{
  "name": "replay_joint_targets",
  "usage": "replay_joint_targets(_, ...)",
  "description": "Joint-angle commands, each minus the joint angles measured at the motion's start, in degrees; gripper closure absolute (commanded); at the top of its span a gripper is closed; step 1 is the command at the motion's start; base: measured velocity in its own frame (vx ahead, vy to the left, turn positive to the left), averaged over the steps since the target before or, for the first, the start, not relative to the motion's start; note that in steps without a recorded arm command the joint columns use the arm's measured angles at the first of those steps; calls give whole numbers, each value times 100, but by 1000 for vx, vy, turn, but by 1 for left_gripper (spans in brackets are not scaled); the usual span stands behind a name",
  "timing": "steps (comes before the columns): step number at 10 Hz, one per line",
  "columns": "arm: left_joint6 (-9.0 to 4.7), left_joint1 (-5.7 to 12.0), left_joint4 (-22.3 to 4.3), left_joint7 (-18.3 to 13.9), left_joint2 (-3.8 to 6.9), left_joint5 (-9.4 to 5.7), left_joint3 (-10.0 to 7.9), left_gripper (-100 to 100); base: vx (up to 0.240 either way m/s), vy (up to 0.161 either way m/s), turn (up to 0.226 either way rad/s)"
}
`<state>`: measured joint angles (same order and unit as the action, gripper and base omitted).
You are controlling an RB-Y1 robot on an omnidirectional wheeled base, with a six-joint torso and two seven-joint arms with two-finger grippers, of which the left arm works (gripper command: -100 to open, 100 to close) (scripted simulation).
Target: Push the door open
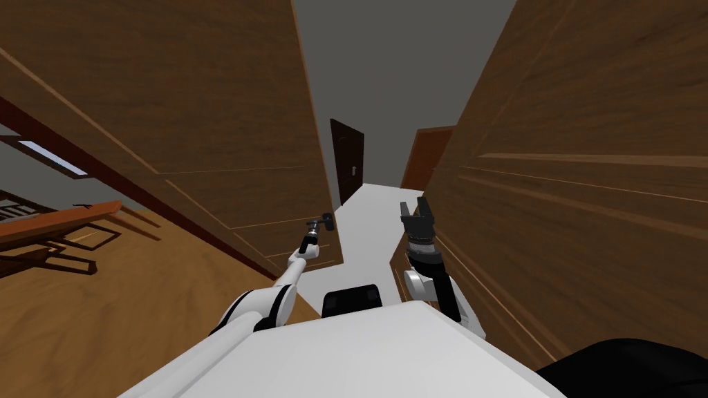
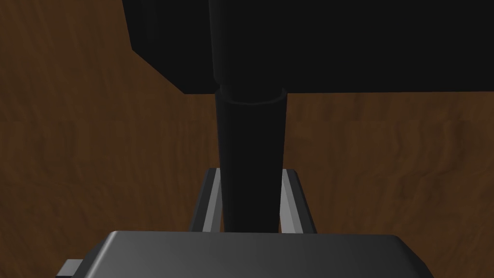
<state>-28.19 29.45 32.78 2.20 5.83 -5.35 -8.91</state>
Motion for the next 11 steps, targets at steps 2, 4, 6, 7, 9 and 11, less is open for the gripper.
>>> replay_joint_targets(2, 6, 39, 120, 231, 64, -65, -236, 100, 261, 7, 118)
replay_joint_targets(4, 6, 39, 120, 231, 64, -65, -236, 100, 86, -5, 17)
replay_joint_targets(6, -16, 66, 118, 444, 3, -111, -410, 100, 122, -5, 141)
replay_joint_targets(7, -25, 77, 118, 532, -29, -131, -483, 100, 174, -47, 89)
replay_joint_targets(9, -40, 93, 116, 666, -80, -160, -593, 100, 167, -34, 100)
replay_joint_targets(11, -40, 93, 116, 666, -80, -160, -593, 100, 95, -23, 29)
